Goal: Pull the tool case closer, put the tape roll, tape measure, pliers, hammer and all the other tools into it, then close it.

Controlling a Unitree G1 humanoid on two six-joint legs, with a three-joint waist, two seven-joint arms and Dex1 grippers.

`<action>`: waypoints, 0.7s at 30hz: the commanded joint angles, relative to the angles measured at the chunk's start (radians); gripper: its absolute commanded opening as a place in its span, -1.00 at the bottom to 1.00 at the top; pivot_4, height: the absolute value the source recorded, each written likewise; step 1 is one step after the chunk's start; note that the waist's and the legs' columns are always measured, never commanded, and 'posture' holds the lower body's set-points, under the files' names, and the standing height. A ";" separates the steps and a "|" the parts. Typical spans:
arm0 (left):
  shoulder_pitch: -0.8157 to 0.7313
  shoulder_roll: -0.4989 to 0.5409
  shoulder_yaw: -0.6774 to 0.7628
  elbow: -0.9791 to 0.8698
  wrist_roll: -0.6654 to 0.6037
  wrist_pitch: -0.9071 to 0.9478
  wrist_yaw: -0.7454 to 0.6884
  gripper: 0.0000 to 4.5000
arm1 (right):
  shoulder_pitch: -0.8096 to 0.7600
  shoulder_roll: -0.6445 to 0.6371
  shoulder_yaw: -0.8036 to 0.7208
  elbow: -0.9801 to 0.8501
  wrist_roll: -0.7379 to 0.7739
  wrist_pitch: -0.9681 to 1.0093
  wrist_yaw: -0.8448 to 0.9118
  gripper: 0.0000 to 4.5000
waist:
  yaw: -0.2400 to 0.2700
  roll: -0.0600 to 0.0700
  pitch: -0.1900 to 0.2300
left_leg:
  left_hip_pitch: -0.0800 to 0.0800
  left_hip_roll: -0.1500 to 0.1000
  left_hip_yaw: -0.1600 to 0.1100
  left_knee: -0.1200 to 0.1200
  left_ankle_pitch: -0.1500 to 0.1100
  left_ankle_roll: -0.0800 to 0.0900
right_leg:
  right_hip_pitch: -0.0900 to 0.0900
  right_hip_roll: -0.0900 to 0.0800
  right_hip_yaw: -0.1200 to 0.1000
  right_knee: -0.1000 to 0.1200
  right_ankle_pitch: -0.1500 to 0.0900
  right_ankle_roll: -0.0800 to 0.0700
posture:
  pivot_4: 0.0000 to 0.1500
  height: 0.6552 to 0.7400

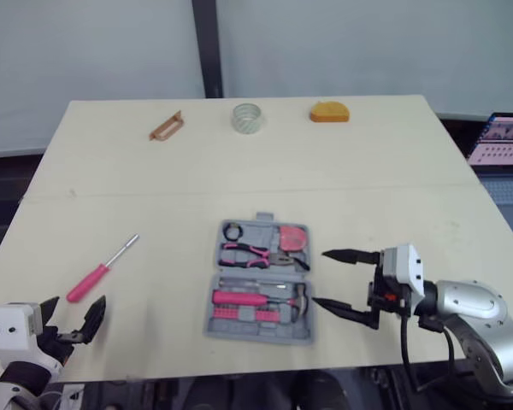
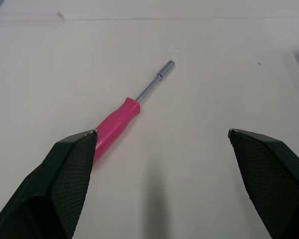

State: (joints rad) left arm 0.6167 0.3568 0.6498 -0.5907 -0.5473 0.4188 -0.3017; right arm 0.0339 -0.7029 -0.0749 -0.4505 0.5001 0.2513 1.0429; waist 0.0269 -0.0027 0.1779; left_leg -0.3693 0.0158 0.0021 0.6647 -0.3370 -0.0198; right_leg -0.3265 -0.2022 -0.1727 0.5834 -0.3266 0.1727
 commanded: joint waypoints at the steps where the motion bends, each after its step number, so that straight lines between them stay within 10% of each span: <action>1: 0.004 0.016 0.029 -0.025 0.006 -0.027 -0.019 1.00 | -0.003 -0.002 -0.004 -0.007 0.010 -0.018 0.009 0.99 | 0.000 0.000 0.000 | 0.000 0.000 0.000 0.000 0.000 0.000 | 0.000 0.000 0.000 0.000 0.000 0.000 | 1.00 1.00; 21: -0.251 0.286 0.061 0.231 0.058 0.065 -0.089 1.00 | 0.009 -0.019 -0.038 -0.003 0.021 -0.012 0.007 0.99 | -0.003 0.000 0.000 | 0.001 0.001 0.006 -0.001 0.000 0.000 | -0.004 0.001 0.007 0.002 0.000 0.000 | 1.00 1.00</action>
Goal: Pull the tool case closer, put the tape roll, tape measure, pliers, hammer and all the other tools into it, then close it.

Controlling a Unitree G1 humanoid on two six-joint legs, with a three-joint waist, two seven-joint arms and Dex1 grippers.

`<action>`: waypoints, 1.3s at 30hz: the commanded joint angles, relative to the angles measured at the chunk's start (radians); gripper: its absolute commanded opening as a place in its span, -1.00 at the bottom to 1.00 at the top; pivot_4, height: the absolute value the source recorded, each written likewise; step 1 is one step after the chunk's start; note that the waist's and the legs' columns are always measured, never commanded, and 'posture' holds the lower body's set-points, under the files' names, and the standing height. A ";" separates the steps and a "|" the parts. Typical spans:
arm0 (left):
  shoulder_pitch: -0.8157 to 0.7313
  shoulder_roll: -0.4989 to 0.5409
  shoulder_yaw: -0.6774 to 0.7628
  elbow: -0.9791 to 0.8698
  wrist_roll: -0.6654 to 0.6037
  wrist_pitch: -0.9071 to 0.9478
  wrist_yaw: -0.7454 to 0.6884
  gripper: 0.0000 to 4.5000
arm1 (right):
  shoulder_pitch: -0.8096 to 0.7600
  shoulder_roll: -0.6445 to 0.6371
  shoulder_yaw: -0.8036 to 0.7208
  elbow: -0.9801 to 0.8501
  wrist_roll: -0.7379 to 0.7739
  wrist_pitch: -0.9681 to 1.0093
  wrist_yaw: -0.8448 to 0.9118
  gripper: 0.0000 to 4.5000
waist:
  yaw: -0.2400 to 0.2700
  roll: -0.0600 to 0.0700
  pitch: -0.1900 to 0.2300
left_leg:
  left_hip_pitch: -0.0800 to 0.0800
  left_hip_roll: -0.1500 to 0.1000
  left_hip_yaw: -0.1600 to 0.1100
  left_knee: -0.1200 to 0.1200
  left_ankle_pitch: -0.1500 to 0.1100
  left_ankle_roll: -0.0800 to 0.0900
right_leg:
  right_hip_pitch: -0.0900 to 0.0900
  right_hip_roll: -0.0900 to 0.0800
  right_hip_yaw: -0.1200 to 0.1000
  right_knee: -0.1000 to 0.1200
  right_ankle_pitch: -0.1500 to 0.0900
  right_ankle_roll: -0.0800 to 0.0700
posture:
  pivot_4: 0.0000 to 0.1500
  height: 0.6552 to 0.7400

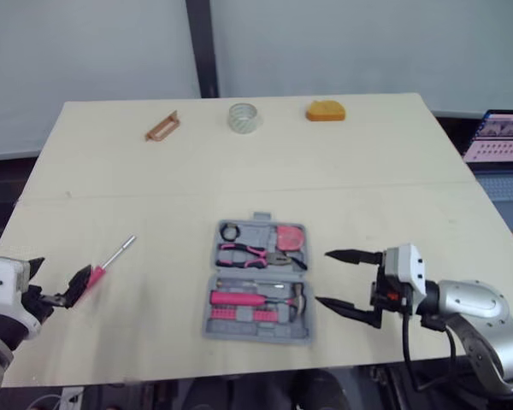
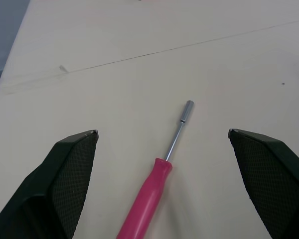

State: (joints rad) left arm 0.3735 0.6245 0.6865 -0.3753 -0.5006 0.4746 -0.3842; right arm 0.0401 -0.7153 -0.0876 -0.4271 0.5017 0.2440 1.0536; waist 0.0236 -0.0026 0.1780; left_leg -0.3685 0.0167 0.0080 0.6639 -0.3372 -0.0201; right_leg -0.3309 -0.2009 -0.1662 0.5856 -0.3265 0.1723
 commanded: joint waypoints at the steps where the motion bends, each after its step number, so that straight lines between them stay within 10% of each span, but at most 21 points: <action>1: -0.011 0.021 0.028 0.025 0.013 0.012 -0.010 1.00 | 0.004 -0.006 -0.025 -0.029 0.019 -0.004 -0.006 0.99 | 0.001 0.000 0.000 | 0.000 0.000 0.000 0.000 0.000 0.000 | 0.000 0.000 0.000 0.000 0.000 0.000 | 1.00 1.00; 39: -0.366 0.200 -0.352 0.711 0.258 -0.224 -0.348 1.00 | 0.139 -0.035 -0.135 -0.149 0.020 0.036 -0.097 0.99 | 0.000 -0.001 0.000 | -0.001 0.001 0.009 -0.001 0.000 0.000 | -0.010 0.000 0.008 0.006 0.000 0.000 | 1.00 1.00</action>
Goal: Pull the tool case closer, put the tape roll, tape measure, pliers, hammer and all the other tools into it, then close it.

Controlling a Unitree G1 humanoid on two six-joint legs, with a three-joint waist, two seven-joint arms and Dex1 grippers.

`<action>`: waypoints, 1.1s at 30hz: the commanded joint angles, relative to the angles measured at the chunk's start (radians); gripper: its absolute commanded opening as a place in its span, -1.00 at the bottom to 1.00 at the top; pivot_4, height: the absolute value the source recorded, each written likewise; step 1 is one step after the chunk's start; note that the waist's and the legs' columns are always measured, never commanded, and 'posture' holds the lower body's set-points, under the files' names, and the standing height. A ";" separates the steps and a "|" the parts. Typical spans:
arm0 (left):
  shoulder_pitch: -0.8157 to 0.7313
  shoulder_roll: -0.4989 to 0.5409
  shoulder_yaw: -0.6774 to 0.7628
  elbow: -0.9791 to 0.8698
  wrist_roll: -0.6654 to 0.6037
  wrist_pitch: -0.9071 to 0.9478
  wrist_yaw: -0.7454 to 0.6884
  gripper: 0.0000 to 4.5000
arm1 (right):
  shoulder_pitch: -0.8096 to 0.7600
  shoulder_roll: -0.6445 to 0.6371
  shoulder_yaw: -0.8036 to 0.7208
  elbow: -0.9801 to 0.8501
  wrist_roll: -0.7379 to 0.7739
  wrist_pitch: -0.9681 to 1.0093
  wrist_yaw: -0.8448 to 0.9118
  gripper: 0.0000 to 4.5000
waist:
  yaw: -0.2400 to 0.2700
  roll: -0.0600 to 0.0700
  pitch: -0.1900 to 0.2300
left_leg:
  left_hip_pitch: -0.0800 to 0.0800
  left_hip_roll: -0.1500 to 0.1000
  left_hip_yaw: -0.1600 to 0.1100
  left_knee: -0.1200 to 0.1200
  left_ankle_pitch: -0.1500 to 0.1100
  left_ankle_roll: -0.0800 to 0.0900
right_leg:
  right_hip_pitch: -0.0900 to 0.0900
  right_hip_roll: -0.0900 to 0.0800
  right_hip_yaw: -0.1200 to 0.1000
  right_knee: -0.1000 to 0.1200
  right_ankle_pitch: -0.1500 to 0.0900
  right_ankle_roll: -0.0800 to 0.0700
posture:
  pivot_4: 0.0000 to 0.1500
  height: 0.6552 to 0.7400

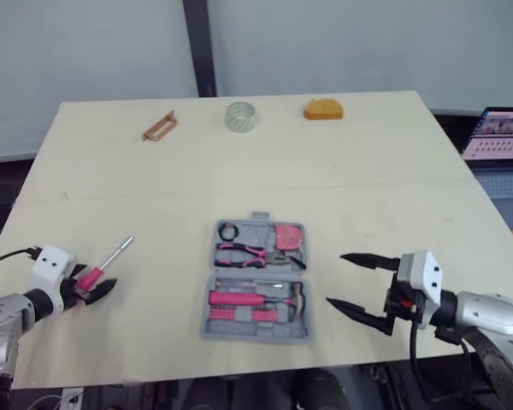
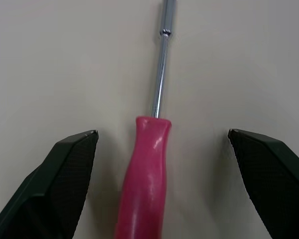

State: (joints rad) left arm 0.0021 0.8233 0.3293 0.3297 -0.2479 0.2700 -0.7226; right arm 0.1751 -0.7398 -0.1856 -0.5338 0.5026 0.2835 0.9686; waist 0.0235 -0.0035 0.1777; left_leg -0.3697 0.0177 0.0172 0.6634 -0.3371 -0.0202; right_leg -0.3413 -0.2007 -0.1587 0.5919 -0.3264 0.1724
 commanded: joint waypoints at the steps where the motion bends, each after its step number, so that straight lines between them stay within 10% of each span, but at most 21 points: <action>1: 0.010 0.000 0.005 0.007 0.007 -0.023 -0.011 1.00 | 0.006 -0.011 -0.040 -0.044 0.020 -0.002 -0.012 0.99 | 0.000 0.000 0.000 | 0.000 0.000 0.000 0.000 0.000 0.000 | 0.000 0.000 0.000 0.000 0.000 0.000 | 1.00 1.00; 12: 0.016 -0.007 0.001 0.020 0.002 -0.019 -0.022 1.00 | -0.002 -0.007 -0.034 -0.041 0.018 0.002 -0.010 0.99 | 0.000 0.000 0.000 | 0.000 0.000 0.000 0.000 0.000 0.000 | 0.000 0.000 0.000 0.000 0.000 0.000 | 1.00 1.00; 15: 0.003 -0.008 -0.006 0.027 0.008 -0.018 -0.022 0.64 | 0.000 -0.008 -0.035 -0.043 0.018 0.004 -0.009 1.00 | 0.000 0.000 0.000 | 0.000 0.000 0.000 0.000 0.000 0.000 | 0.000 0.000 0.000 0.000 0.000 0.000 | 1.00 1.00; 21: 0.003 -0.007 -0.014 0.037 0.016 -0.023 -0.031 -0.71 | 0.013 -0.009 -0.046 -0.045 0.022 0.004 -0.007 1.00 | 0.000 0.000 0.000 | 0.001 0.000 0.000 0.000 0.000 0.000 | 0.000 0.000 0.000 0.001 0.000 0.000 | 1.00 1.00; 33: 0.058 -0.005 0.005 -0.068 0.014 -0.044 -0.027 -0.74 | -0.004 -0.002 -0.041 -0.025 0.102 0.062 0.004 1.00 | -0.001 0.000 0.000 | 0.001 0.000 0.001 0.000 0.000 0.000 | 0.000 0.000 0.000 0.001 0.000 0.000 | 1.00 1.00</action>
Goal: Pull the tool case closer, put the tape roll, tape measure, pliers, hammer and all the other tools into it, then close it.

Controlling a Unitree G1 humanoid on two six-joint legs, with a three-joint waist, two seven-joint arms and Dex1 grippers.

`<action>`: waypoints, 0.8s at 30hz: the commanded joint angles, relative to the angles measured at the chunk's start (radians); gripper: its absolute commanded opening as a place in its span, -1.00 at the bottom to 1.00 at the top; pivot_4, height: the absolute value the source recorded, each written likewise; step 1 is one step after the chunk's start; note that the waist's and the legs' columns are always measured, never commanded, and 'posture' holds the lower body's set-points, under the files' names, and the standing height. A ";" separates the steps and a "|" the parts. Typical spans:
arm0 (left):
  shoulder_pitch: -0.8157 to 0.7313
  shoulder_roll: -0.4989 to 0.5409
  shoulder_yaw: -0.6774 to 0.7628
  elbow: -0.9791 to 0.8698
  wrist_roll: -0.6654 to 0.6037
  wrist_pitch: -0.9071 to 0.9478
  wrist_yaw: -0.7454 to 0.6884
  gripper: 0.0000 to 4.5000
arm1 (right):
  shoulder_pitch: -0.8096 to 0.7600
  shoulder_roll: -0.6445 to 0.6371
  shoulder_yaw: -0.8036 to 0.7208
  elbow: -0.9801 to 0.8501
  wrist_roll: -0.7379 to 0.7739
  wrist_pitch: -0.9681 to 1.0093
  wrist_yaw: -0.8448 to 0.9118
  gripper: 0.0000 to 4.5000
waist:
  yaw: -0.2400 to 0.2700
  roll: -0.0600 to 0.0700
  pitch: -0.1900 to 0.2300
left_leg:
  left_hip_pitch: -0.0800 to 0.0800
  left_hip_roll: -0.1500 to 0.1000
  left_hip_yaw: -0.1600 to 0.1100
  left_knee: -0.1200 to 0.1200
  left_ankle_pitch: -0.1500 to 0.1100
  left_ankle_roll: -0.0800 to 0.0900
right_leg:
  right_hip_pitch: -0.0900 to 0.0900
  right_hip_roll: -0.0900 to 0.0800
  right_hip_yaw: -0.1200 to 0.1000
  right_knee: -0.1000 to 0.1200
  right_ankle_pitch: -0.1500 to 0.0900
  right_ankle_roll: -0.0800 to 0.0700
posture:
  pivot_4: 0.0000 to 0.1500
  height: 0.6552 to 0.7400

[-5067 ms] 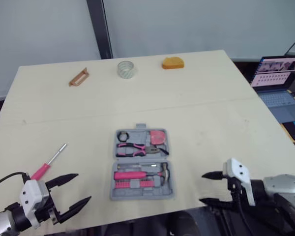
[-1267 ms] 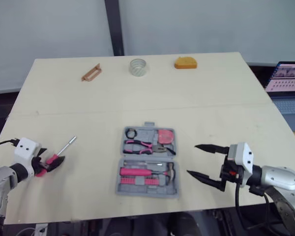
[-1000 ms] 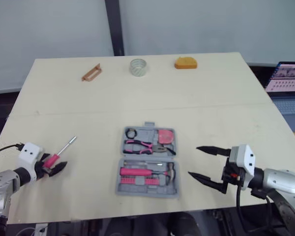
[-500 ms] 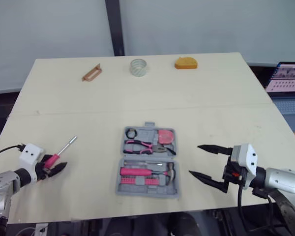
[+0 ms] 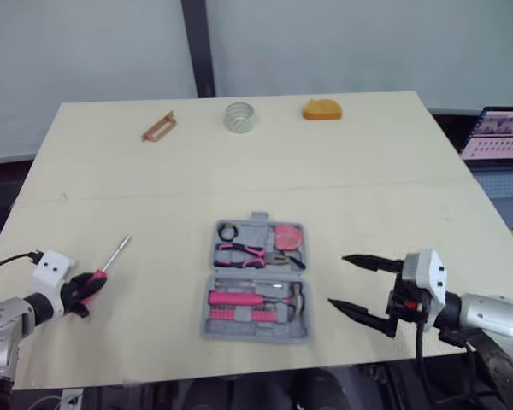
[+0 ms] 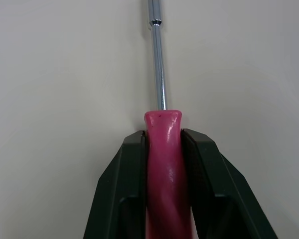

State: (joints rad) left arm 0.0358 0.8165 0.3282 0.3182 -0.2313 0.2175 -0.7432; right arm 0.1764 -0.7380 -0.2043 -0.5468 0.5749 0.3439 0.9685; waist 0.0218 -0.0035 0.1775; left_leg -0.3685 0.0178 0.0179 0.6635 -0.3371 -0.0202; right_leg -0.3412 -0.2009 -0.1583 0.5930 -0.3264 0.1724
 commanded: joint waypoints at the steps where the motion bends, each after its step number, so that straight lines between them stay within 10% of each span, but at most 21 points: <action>1: 0.027 0.002 0.008 -0.074 -0.007 0.015 -0.008 -0.74 | -0.006 -0.004 -0.021 -0.012 0.032 0.005 0.004 1.00 | 0.001 0.000 0.000 | 0.000 0.000 0.000 0.000 0.000 0.000 | 0.000 0.000 0.000 0.000 0.000 0.000 | 1.00 1.00; 24: -0.119 0.044 -0.133 -0.588 -0.185 0.357 -0.176 -0.74 | -0.021 -0.002 -0.003 -0.007 0.017 0.000 0.003 1.00 | 0.004 -0.001 0.000 | -0.001 0.000 -0.001 0.002 0.000 0.000 | 0.001 0.000 0.000 0.000 0.000 0.000 | 1.00 1.00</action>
State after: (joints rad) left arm -0.0763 0.8430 0.1915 -0.2319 -0.3931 0.5546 -0.9055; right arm 0.1473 -0.7383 -0.1983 -0.5269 0.5797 0.3520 0.9687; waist 0.0258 -0.0045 0.1771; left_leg -0.3697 0.0177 0.0170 0.6652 -0.3371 -0.0202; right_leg -0.3408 -0.2008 -0.1582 0.5932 -0.3263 0.1723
